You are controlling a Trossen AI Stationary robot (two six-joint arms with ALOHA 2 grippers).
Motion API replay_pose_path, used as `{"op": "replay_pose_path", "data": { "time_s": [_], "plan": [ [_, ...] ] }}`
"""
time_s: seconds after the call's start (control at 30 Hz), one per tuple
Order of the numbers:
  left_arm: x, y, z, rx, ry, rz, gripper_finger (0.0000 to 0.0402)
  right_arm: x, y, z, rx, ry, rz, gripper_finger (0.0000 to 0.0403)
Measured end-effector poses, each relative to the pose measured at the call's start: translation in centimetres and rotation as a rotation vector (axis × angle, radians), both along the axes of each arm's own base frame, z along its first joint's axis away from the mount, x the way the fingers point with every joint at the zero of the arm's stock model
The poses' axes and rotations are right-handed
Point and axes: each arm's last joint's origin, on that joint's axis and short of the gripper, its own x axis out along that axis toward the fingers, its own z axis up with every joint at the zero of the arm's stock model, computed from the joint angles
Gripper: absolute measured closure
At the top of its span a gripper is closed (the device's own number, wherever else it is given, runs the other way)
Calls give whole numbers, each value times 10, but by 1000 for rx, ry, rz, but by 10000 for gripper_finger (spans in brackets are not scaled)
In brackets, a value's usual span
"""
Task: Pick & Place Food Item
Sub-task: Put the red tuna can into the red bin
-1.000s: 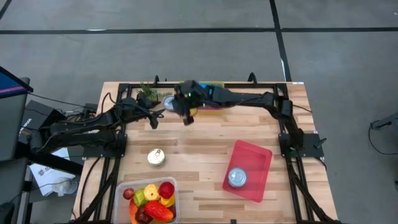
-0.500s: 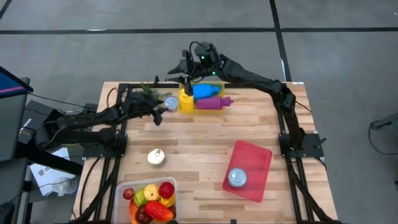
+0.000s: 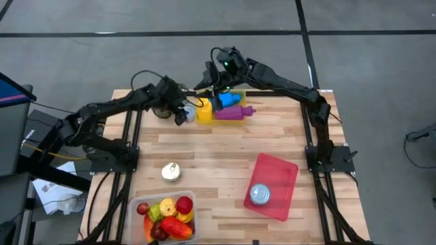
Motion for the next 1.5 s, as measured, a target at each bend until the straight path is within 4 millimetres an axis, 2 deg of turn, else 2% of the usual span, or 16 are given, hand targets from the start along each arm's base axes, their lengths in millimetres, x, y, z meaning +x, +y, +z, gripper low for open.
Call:
{"op": "replay_pose_path", "data": {
  "time_s": [0.13,0.27,0.4,0.6,0.73,0.87,1.07,1.23,1.33,1.5],
  "plan": [
    [-1,11,16,-36,37,-10,212,-13,4,7,12,48,2,280],
    [-2,24,18,-78,111,6,245,-24,7,14,5,74,7,280],
    [-1,36,20,-117,173,8,294,-26,7,14,7,86,1,280],
    [11,50,18,-162,219,9,390,-31,4,17,9,92,-14,280],
    [18,55,8,-223,237,51,398,-31,4,16,12,103,-14,280],
    [23,50,6,-249,226,61,400,-32,5,16,15,107,-13,280],
    [30,31,27,-270,97,105,399,-33,4,13,23,133,-13,280],
    [36,14,49,-219,-18,74,400,-34,5,11,36,158,-12,280],
    [43,9,53,-254,-87,185,401,-35,6,10,42,170,-13,280],
    [60,3,36,-366,-77,375,401,-37,3,9,64,185,-28,280]
  ]
}}
